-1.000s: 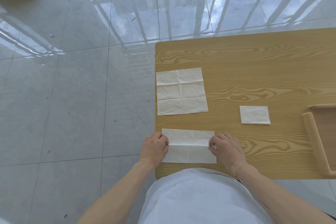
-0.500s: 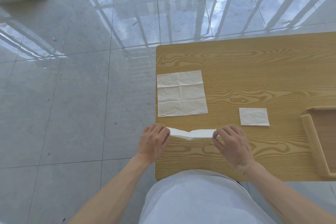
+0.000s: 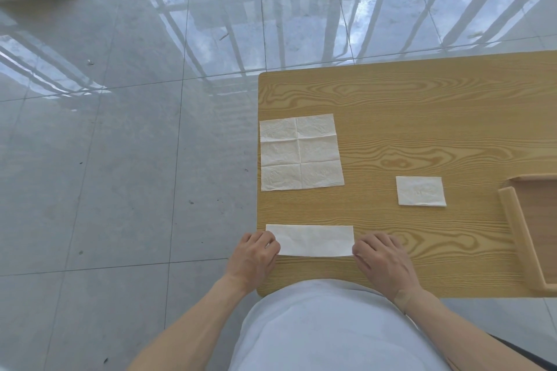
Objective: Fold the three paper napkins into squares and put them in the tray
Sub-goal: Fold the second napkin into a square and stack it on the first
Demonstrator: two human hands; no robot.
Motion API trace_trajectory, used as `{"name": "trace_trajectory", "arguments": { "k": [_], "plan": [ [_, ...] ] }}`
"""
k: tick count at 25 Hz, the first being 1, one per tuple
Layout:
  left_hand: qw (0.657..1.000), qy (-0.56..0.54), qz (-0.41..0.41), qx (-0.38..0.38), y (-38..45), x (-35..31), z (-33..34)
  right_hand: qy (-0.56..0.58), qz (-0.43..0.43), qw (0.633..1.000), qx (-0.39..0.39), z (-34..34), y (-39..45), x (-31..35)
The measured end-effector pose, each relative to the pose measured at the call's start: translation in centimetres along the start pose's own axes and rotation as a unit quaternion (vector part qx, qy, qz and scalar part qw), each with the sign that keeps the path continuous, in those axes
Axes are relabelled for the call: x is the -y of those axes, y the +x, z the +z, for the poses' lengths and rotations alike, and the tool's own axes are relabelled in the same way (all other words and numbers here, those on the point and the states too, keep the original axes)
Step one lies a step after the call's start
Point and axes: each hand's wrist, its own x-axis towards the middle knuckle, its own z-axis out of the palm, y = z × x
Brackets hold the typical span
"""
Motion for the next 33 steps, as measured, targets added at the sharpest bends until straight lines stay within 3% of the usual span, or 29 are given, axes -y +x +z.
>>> {"name": "trace_trajectory", "arguments": {
  "k": [13, 17, 20, 28, 33],
  "plan": [
    [0.999, -0.02, 0.003, 0.029, 0.5, -1.9, 1.2, -0.023, 0.046, 0.997, 0.058, 1.6, 0.0, 2.0],
    [0.993, -0.002, -0.04, 0.108, 2.0, -4.9, 2.8, -0.061, 0.021, 0.986, 0.153, 3.3, 1.1, 4.5],
    [0.985, 0.026, -0.064, 0.158, 2.0, -5.5, 4.2, -0.074, 0.018, 0.98, 0.182, 4.9, 1.1, 5.0],
    [0.986, 0.023, -0.077, 0.147, 1.1, -4.3, 5.9, -0.069, 0.028, 0.983, 0.169, 6.9, 0.6, 4.4],
    [0.982, 0.018, -0.129, 0.133, -1.3, -0.9, 5.2, -0.088, 0.088, 0.978, 0.166, 5.9, -0.6, 2.2]
  ]
}}
